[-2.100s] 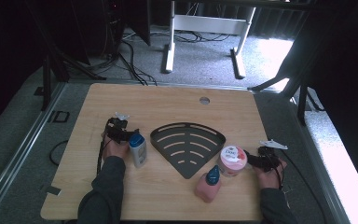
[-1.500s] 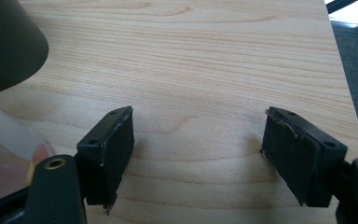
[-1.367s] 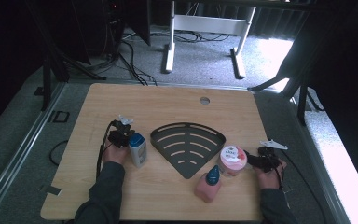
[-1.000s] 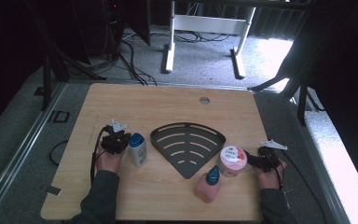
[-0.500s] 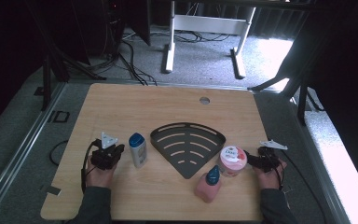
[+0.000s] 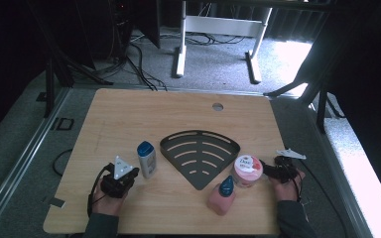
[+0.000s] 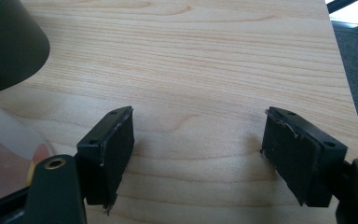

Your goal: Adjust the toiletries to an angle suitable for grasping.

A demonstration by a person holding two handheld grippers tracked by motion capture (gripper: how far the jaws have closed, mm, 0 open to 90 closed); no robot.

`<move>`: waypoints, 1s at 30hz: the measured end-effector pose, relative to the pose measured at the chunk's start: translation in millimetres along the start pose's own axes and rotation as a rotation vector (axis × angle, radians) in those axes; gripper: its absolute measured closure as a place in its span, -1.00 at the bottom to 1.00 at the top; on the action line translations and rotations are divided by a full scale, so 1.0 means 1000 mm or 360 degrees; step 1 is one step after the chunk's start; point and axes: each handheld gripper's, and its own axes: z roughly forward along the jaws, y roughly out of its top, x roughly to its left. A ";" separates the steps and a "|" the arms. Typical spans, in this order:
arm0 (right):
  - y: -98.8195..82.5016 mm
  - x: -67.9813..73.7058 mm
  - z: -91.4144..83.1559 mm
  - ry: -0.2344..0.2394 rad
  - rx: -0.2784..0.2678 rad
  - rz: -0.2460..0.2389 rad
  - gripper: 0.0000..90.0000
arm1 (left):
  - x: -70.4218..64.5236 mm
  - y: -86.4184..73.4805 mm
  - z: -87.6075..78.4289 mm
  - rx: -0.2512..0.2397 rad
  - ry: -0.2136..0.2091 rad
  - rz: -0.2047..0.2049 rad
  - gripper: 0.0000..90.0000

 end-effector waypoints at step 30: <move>0.000 0.000 0.000 0.0000 -0.0001 0.0001 -0.45 | -0.005 0.007 0.041 0.0071 -0.0082 0.0155 0.95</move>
